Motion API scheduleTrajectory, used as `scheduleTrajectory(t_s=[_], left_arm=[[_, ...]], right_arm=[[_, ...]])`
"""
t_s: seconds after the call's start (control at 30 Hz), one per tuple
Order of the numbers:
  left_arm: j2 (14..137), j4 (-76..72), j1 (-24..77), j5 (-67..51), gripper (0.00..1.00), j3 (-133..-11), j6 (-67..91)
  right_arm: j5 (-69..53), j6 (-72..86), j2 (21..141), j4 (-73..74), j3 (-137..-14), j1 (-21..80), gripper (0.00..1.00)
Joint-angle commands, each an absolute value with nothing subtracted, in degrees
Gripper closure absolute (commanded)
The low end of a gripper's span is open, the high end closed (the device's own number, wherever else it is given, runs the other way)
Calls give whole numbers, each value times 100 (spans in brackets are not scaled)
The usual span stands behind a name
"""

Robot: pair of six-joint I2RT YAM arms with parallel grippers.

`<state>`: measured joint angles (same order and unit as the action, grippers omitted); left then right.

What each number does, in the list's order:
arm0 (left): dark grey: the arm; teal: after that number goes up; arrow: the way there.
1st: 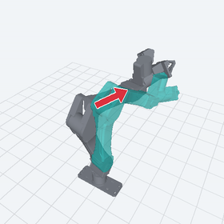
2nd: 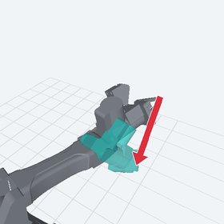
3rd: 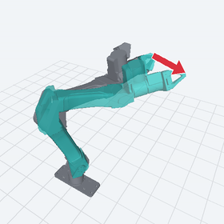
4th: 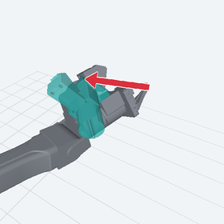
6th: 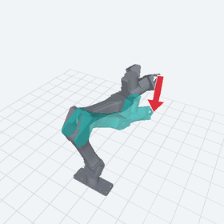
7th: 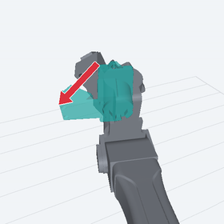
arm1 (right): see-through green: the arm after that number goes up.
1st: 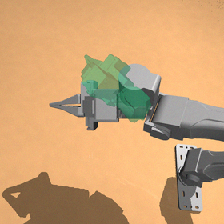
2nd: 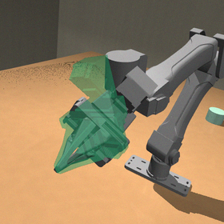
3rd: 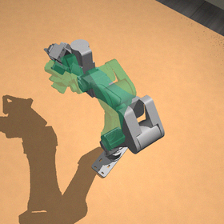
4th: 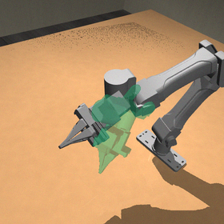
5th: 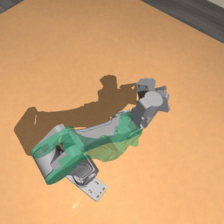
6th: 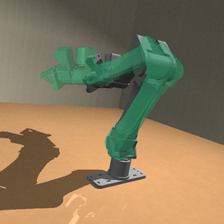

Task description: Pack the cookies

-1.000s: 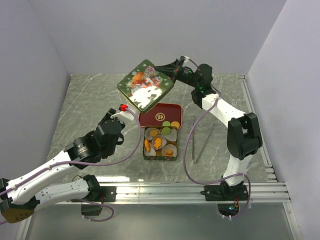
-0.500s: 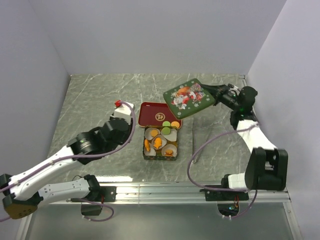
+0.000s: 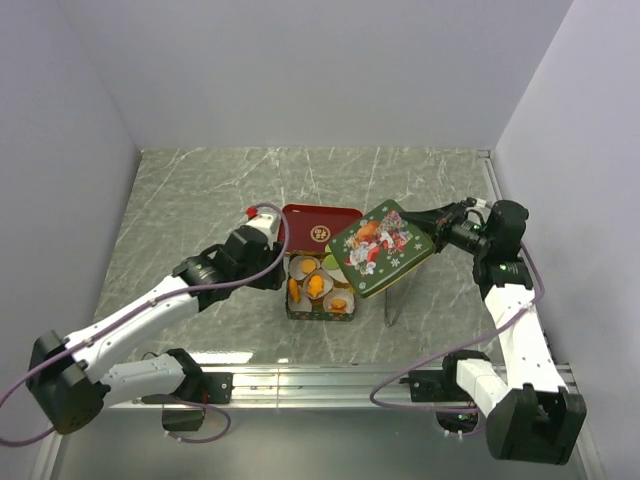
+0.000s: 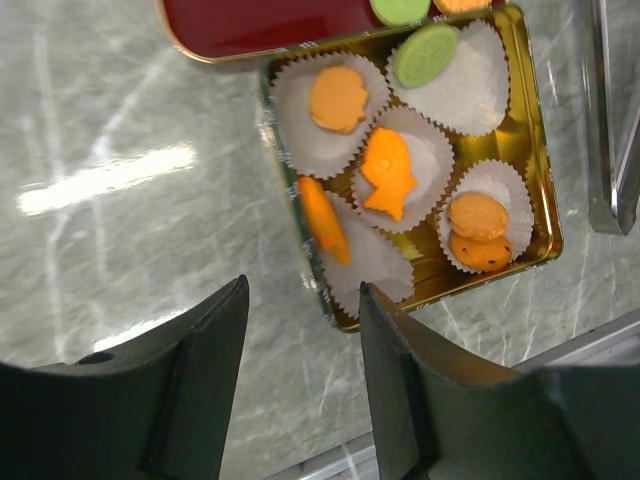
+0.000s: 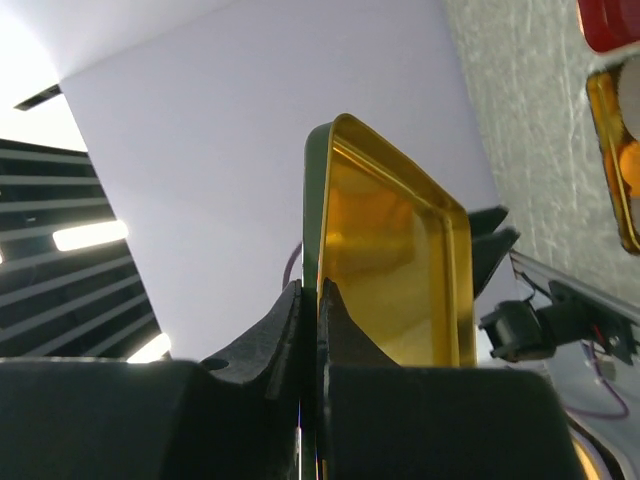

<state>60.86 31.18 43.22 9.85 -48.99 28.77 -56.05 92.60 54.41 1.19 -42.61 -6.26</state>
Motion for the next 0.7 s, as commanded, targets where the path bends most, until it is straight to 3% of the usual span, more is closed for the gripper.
scheduleTrajectory(t_s=[0.0, 0.47, 0.67], left_arm=[[6459, 2339, 4245, 378, 47, -4825, 2883], [8366, 1696, 3973, 281, 59, -5062, 2953], [8841, 1687, 3981, 369, 73, -5378, 3006]], right_arm=[[-5801, 8842, 5055, 817, -4359, -606, 100], [-5941, 9220, 4641, 747, -4500, -607, 100], [-5977, 9097, 4649, 914, -4544, -598, 100]])
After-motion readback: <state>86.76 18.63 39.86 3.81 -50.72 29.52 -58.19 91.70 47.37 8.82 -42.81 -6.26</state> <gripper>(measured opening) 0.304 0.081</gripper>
